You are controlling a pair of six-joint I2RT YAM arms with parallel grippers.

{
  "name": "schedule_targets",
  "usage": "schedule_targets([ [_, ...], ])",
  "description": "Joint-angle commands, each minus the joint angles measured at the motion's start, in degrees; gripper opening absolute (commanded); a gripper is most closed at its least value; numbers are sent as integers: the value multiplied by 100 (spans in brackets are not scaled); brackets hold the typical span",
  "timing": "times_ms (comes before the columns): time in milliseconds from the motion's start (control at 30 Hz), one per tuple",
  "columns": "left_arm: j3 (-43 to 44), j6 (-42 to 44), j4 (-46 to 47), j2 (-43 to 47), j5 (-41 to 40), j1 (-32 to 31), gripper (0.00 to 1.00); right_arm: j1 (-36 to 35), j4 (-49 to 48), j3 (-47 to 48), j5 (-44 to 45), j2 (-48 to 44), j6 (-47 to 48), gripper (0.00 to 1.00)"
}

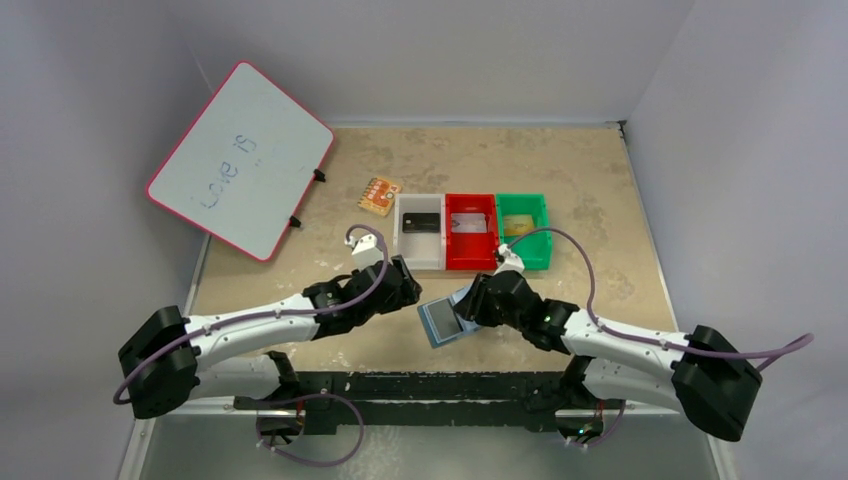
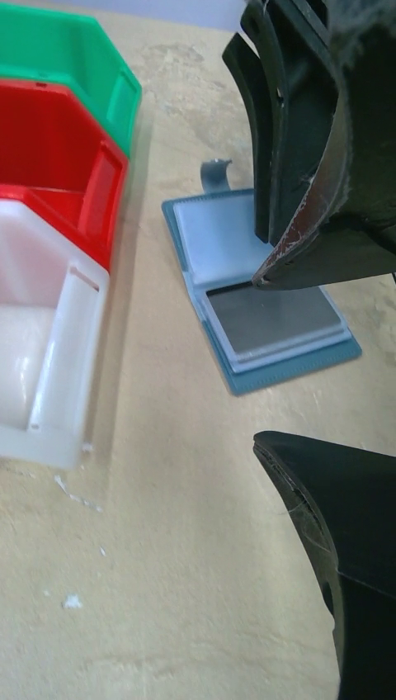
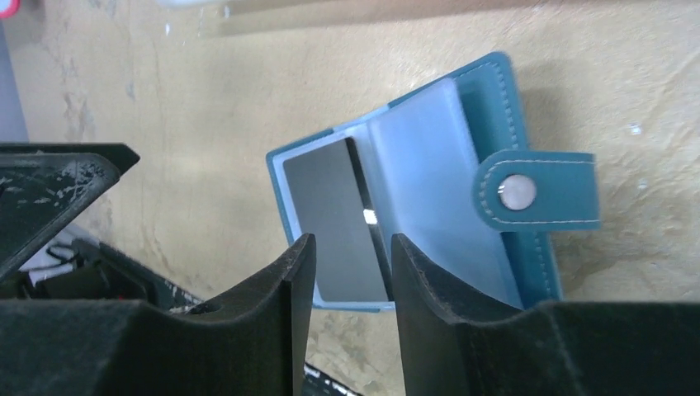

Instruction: Take the credit cards out of the card holder

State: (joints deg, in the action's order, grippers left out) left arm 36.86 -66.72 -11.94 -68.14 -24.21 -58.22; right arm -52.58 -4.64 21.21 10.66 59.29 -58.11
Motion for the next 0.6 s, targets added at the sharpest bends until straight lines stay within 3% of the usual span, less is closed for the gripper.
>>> schedule_targets([
  [0, -248, -206, -159, 496, -153, -11, 64, 69, -605, -46, -857, 57, 311, 43],
  [567, -312, -85, -73, 439, 120, -12, 64, 66, -686, -145, -1103, 556, 7, 46],
])
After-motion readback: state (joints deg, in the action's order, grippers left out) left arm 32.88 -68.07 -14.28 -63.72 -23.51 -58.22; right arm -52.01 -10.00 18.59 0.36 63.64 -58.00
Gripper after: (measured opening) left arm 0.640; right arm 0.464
